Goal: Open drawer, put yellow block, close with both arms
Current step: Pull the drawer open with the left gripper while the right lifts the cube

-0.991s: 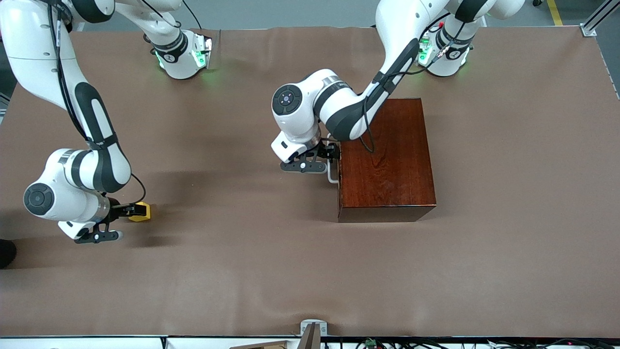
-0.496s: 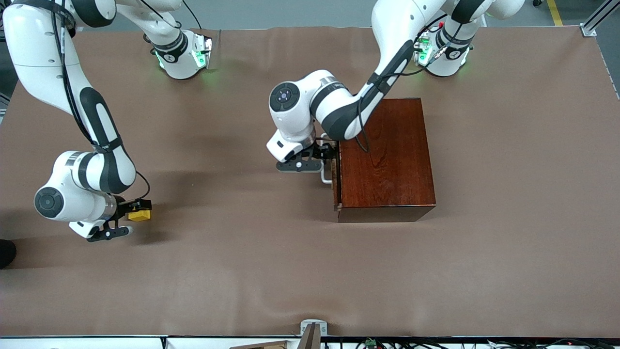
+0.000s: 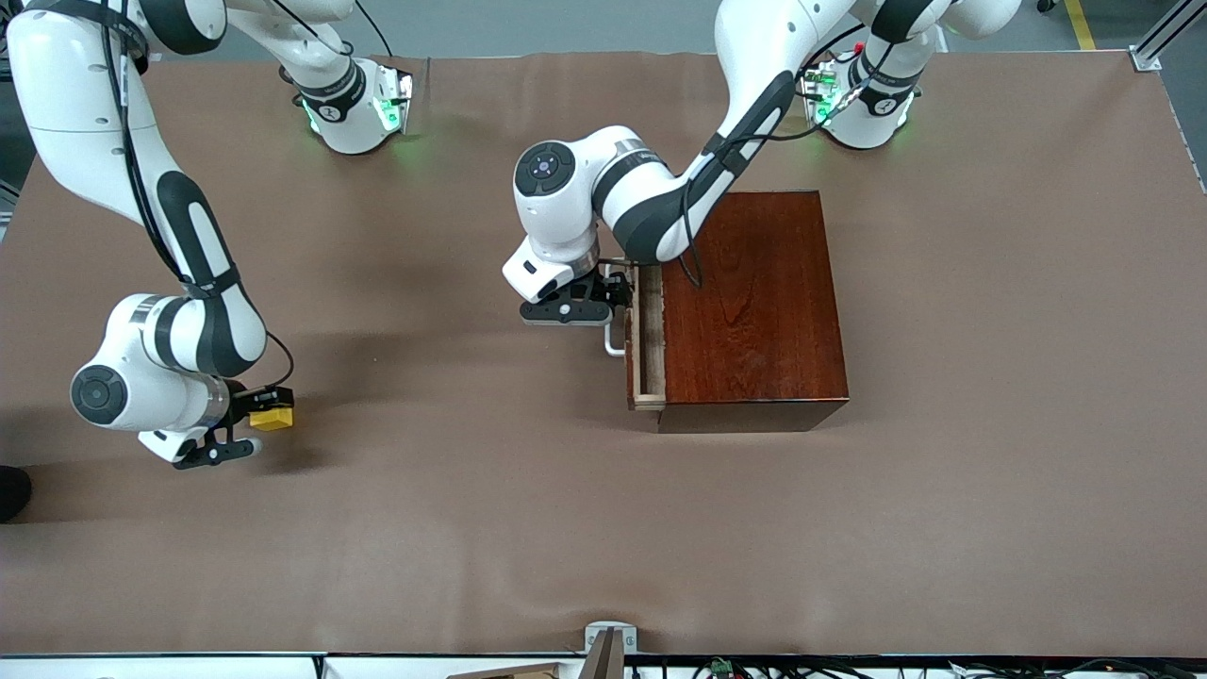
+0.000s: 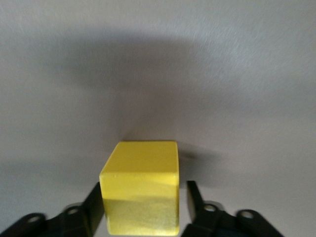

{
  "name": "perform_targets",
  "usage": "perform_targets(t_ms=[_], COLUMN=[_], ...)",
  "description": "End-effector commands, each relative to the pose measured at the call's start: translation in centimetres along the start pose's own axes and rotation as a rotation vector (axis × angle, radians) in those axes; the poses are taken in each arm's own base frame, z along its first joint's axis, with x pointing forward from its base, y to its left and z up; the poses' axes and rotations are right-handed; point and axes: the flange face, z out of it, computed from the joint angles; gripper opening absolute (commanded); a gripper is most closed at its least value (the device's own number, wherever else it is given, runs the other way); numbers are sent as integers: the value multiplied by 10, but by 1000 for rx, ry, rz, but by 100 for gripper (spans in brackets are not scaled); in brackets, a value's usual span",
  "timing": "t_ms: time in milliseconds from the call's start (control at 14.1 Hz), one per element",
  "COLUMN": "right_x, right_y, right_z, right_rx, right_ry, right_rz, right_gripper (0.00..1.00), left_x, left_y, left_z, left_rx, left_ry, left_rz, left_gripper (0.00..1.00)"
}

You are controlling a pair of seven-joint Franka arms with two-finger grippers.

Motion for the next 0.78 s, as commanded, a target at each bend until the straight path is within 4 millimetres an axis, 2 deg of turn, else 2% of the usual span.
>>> perform_targets(t_ms=[0, 71, 354, 425, 566, 708], right_x=[2, 2, 3, 4, 3, 5], right_y=[4, 4, 5, 5, 8, 8], right_z=[-7, -8, -10, -13, -19, -38], right_rx=[12, 12, 17, 15, 15, 7], right_ry=[27, 33, 46, 51, 55, 80], right_rz=[3, 4, 15, 14, 10, -5], right_gripper=[61, 59, 6, 0, 0, 0], left_x=[-5, -5, -8, -9, -18, -19], left_y=[16, 18, 25, 28, 37, 40], left_z=[-4, -5, -9, -9, -10, -8], left_rx=[-53, -78, -129, -144, -161, -177], left_ry=[26, 12, 4, 3, 4, 1], left_rz=[-33, -47, -58, -58, -44, -48], left_gripper=[100, 100, 100, 100, 100, 100])
